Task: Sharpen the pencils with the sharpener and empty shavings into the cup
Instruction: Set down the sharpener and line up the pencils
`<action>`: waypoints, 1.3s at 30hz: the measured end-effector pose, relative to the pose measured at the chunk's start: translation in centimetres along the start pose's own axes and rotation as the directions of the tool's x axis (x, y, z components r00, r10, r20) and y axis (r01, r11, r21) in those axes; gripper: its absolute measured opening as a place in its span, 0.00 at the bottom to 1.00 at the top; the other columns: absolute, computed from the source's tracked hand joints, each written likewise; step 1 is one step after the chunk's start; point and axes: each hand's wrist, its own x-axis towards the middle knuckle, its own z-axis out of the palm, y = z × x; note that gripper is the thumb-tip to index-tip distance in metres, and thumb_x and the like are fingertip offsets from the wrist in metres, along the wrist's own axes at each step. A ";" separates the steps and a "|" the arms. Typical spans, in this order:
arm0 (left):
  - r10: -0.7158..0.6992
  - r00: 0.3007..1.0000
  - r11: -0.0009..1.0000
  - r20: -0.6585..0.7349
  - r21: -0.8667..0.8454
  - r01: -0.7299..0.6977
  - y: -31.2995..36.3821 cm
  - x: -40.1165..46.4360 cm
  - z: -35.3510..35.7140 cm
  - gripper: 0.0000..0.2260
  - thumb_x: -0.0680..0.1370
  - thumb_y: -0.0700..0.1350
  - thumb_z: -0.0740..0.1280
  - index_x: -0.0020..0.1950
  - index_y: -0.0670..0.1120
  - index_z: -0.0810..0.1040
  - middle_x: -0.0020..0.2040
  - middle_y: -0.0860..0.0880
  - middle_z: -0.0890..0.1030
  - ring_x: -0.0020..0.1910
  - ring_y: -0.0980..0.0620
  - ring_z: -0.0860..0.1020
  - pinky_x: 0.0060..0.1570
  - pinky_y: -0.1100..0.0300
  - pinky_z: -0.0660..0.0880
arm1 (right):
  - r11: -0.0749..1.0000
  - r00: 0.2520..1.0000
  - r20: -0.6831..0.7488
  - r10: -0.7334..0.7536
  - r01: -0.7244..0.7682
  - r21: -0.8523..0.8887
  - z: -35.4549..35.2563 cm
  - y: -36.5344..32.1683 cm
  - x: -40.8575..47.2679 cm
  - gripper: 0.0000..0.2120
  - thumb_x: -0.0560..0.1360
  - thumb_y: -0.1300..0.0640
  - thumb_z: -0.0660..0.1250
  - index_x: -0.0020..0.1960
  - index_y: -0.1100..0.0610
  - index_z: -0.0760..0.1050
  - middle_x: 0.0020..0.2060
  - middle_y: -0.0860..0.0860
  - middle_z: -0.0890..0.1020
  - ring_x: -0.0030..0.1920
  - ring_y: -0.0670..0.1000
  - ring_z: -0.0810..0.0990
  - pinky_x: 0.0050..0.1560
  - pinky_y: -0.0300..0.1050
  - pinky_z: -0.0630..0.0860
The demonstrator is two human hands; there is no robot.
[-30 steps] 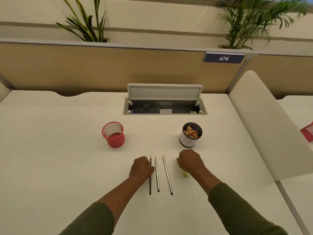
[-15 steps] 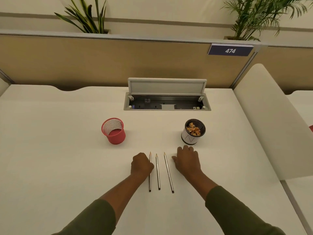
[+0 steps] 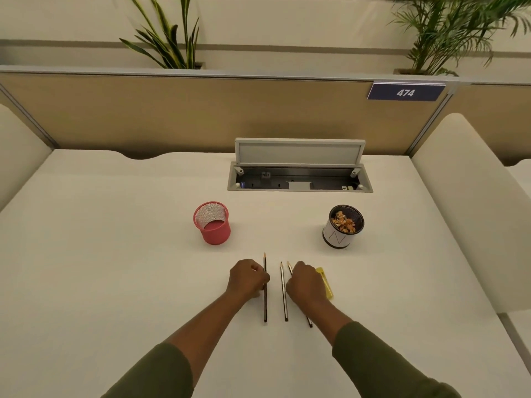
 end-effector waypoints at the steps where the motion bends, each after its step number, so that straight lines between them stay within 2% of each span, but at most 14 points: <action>1: -0.003 1.000 1.000 0.004 -0.014 0.003 0.0 -0.1 -0.2 0.03 0.67 0.36 0.70 0.39 0.40 0.78 0.37 0.43 0.82 0.32 0.49 0.82 0.31 0.58 0.78 | 0.999 1.000 0.004 0.028 -0.028 0.035 -0.1 -0.1 0.0 0.05 0.74 0.59 0.63 0.50 0.58 0.73 0.48 0.54 0.80 0.46 0.53 0.80 0.41 0.41 0.73; 6: 0.033 0.999 0.999 -0.005 -0.030 -0.033 -0.2 -0.4 -1.1 0.05 0.67 0.36 0.70 0.41 0.39 0.78 0.38 0.43 0.83 0.33 0.49 0.82 0.32 0.59 0.78 | 0.980 0.997 0.033 0.075 -0.080 0.180 0.0 -0.9 -0.1 0.04 0.73 0.59 0.64 0.46 0.59 0.71 0.46 0.55 0.78 0.34 0.46 0.72 0.27 0.35 0.60; 10: 0.103 0.994 0.994 -0.038 -0.034 -0.104 0.4 -0.5 -2.9 0.04 0.67 0.37 0.71 0.41 0.40 0.78 0.37 0.43 0.83 0.36 0.46 0.84 0.32 0.58 0.78 | 0.984 0.998 0.028 0.053 -0.057 0.168 0.5 -1.9 -0.2 0.04 0.74 0.60 0.63 0.48 0.59 0.73 0.44 0.53 0.78 0.39 0.50 0.74 0.28 0.36 0.62; 14: 0.171 0.982 0.983 -0.082 -0.046 -0.175 1.4 -0.1 -5.6 0.04 0.68 0.36 0.71 0.40 0.42 0.78 0.36 0.43 0.83 0.37 0.44 0.84 0.34 0.56 0.78 | 0.994 0.999 0.020 0.037 -0.039 0.101 0.7 -2.7 -0.3 0.00 0.75 0.61 0.62 0.45 0.57 0.72 0.43 0.52 0.78 0.39 0.50 0.74 0.37 0.39 0.69; 16: 0.192 0.976 0.979 -0.106 -0.052 -0.198 2.0 0.1 -6.8 0.05 0.68 0.37 0.71 0.39 0.43 0.77 0.38 0.43 0.83 0.37 0.45 0.83 0.38 0.55 0.79 | 0.996 0.999 0.019 0.039 -0.040 0.074 0.5 -3.1 -0.2 0.07 0.74 0.61 0.63 0.39 0.55 0.68 0.40 0.51 0.76 0.38 0.50 0.74 0.37 0.40 0.70; 19: 0.247 0.956 0.968 -0.158 -0.013 -0.252 2.3 0.6 -8.6 0.06 0.67 0.39 0.71 0.42 0.46 0.77 0.39 0.47 0.83 0.37 0.48 0.83 0.40 0.53 0.81 | 0.993 0.999 0.034 0.018 -0.022 0.120 -0.8 -4.7 0.2 0.12 0.73 0.62 0.63 0.34 0.53 0.64 0.36 0.50 0.74 0.36 0.50 0.73 0.30 0.38 0.65; 21: 0.300 0.929 0.953 -0.215 0.031 -0.301 2.7 0.9 -9.6 0.07 0.67 0.40 0.70 0.44 0.48 0.77 0.40 0.49 0.82 0.38 0.48 0.82 0.40 0.53 0.81 | 0.984 0.999 0.022 -0.034 0.030 0.176 -2.5 -6.8 0.9 0.08 0.72 0.62 0.62 0.36 0.56 0.68 0.35 0.50 0.74 0.35 0.50 0.73 0.28 0.37 0.62; 23: 0.338 0.904 0.941 -0.263 0.069 -0.332 3.3 1.3 -10.7 0.07 0.69 0.40 0.70 0.44 0.49 0.77 0.42 0.49 0.81 0.41 0.48 0.80 0.41 0.56 0.80 | 0.962 0.994 -0.035 -0.107 0.112 0.247 -4.8 -9.7 1.7 0.03 0.72 0.62 0.63 0.40 0.59 0.73 0.36 0.51 0.76 0.36 0.51 0.74 0.28 0.37 0.63; 26: 0.373 0.870 0.926 -0.323 0.067 -0.372 4.6 2.0 -12.4 0.09 0.71 0.41 0.70 0.48 0.51 0.76 0.47 0.51 0.81 0.46 0.50 0.79 0.41 0.61 0.76 | 0.899 0.964 -0.135 -0.229 0.262 0.351 -8.4 -14.0 2.5 0.03 0.75 0.59 0.65 0.44 0.58 0.75 0.37 0.50 0.77 0.36 0.49 0.75 0.32 0.37 0.66; 28: 0.419 0.837 0.905 -0.352 0.095 -0.414 5.7 2.3 -13.7 0.08 0.73 0.42 0.70 0.50 0.49 0.76 0.47 0.50 0.81 0.45 0.52 0.79 0.40 0.64 0.73 | 0.849 0.926 -0.210 -0.314 0.373 0.373 -10.5 -16.4 2.9 0.02 0.77 0.57 0.66 0.46 0.56 0.75 0.37 0.48 0.76 0.35 0.43 0.73 0.33 0.35 0.64; 30: 0.452 0.802 0.886 -0.391 0.094 -0.453 7.0 2.7 -15.0 0.07 0.73 0.41 0.69 0.49 0.48 0.75 0.43 0.50 0.81 0.40 0.54 0.79 0.36 0.69 0.71 | 0.808 0.890 -0.271 -0.366 0.448 0.383 -11.9 -18.3 3.6 0.03 0.77 0.56 0.66 0.49 0.55 0.76 0.39 0.46 0.77 0.37 0.42 0.73 0.34 0.32 0.64; 34: 0.485 0.742 0.866 -0.463 0.138 -0.480 8.6 3.8 -17.0 0.05 0.73 0.41 0.69 0.46 0.46 0.76 0.39 0.52 0.80 0.38 0.54 0.78 0.34 0.71 0.68 | 0.768 0.875 -0.302 -0.379 0.479 0.425 -12.1 -20.5 5.2 0.09 0.77 0.56 0.67 0.55 0.56 0.77 0.45 0.48 0.79 0.44 0.47 0.77 0.43 0.36 0.69; 39: 0.472 0.770 0.880 -0.430 0.182 -0.438 7.1 5.9 -16.7 0.03 0.72 0.42 0.70 0.44 0.46 0.77 0.41 0.50 0.82 0.40 0.53 0.79 0.36 0.73 0.67 | 0.778 0.897 -0.232 -0.376 0.442 0.446 -8.4 -20.8 7.0 0.08 0.76 0.56 0.68 0.55 0.57 0.78 0.49 0.51 0.82 0.46 0.47 0.79 0.48 0.41 0.75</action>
